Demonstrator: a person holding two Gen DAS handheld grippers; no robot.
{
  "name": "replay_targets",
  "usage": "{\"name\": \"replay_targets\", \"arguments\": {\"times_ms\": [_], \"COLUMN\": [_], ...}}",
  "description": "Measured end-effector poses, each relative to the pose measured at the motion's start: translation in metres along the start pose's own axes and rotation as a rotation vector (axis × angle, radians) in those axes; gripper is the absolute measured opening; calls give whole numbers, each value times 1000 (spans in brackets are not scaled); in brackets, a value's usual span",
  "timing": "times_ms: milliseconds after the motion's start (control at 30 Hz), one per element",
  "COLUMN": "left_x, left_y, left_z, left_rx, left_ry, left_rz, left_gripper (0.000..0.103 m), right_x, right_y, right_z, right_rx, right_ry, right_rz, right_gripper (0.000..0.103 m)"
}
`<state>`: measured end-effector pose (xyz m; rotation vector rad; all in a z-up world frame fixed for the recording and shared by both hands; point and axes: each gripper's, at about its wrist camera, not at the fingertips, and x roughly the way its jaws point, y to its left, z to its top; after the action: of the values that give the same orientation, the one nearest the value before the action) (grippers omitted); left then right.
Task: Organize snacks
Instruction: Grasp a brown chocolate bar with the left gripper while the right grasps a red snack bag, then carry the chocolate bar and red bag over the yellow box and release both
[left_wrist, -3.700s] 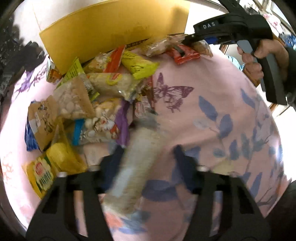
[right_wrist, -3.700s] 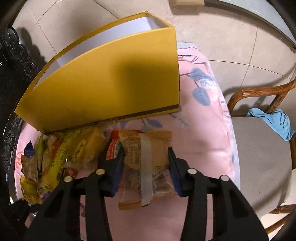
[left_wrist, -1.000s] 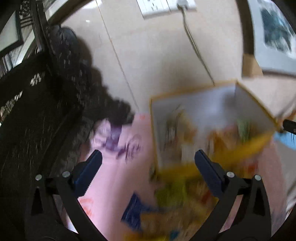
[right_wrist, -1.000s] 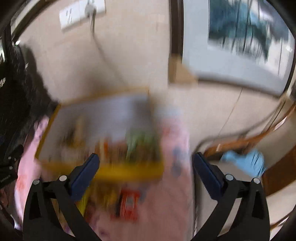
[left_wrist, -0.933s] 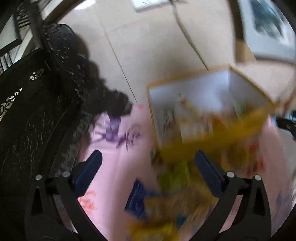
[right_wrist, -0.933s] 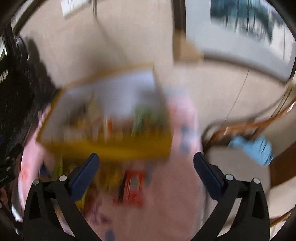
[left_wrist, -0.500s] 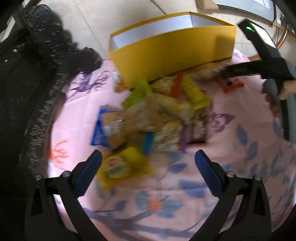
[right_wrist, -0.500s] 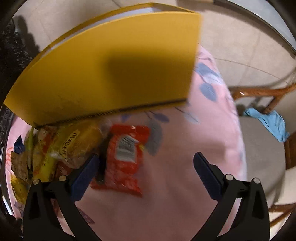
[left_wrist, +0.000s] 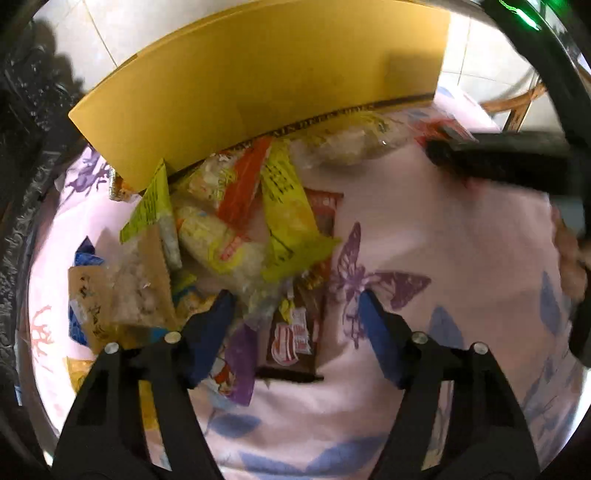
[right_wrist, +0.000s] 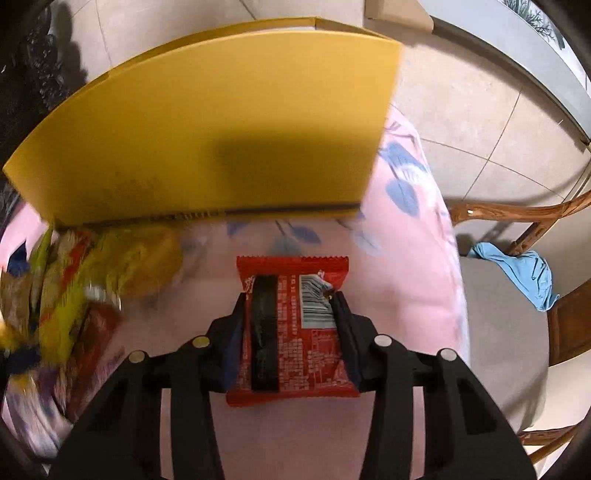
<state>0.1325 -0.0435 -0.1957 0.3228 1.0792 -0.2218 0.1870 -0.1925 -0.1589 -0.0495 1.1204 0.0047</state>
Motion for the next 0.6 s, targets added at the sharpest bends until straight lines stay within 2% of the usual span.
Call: {"name": "replay_targets", "arguments": {"times_ms": [33, 67, 100, 233, 333, 467, 600], "left_x": [0, 1, 2, -2, -16, -36, -60], "left_y": [0, 0, 3, -3, 0, -3, -5], "left_z": [4, 6, 8, 8, 9, 13, 12], "left_rx": [6, 7, 2, 26, -53, -33, -47], "left_ry": [2, 8, 14, 28, 18, -18, -39], "left_rz": [30, 9, -16, -53, -79, -69, -112], "left_gripper": [47, 31, 26, 23, 23, 23, 23], "right_x": [-3, -4, -9, -23, -44, -70, -106], "right_y": [-2, -3, -8, -20, -23, -22, -32], "right_z": [-3, -5, -9, -27, -41, -45, -49], "right_rx": [8, 30, 71, 203, 204, 233, 245], "right_ry": [10, 23, 24, 43, 17, 0, -67], "right_rz": [1, 10, 27, 150, 118, 152, 166], "right_gripper": [45, 45, 45, 45, 45, 45, 45]}}
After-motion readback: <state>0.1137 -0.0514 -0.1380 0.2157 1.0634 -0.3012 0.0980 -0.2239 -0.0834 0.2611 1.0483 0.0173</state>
